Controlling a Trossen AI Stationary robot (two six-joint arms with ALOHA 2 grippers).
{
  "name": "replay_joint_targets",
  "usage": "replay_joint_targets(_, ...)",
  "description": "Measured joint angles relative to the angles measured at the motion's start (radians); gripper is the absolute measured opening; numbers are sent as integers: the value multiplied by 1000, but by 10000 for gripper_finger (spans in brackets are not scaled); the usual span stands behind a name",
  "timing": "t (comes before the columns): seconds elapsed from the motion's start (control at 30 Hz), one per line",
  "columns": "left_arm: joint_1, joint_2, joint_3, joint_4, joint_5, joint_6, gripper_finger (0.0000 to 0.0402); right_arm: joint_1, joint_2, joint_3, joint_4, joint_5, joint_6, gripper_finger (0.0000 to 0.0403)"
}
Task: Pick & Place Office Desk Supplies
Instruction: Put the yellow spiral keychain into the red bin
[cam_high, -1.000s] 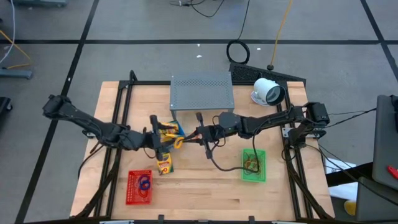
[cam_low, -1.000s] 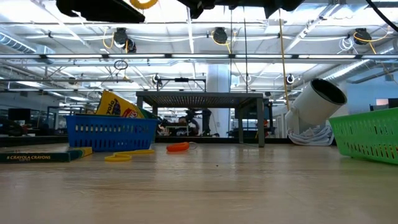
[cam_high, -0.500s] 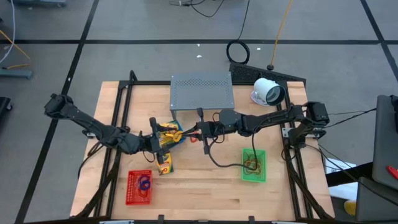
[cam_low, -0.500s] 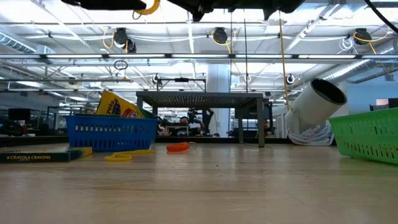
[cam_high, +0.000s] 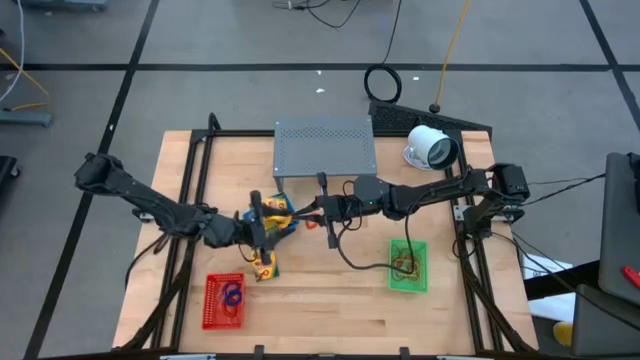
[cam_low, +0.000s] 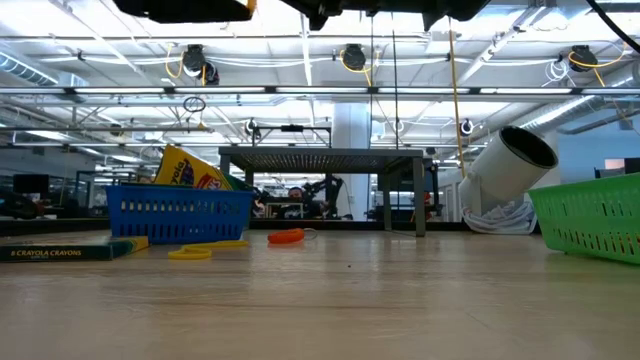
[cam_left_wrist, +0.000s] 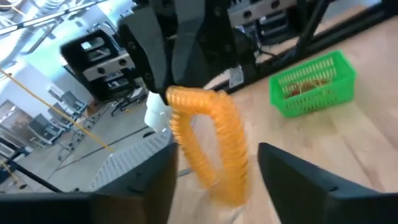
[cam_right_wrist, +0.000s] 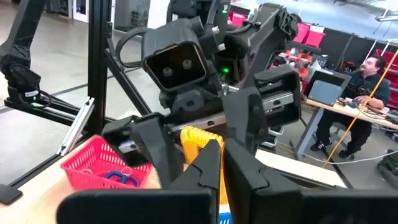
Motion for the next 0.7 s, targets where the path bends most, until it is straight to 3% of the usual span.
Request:
replay_joint_targets(0.3, -1, 5, 0, 22, 0, 12, 28, 0, 0, 0, -16, -1, 2, 0)
replay_joint_targets(0.53, -5, -24, 0, 21, -45, -1, 45, 0, -2, 0, -30, -2, 2, 0)
replay_joint_targets(0.7, -5, -24, -1, 25, -81, -7, 23, 1, 0, 0, -40, -7, 2, 0)
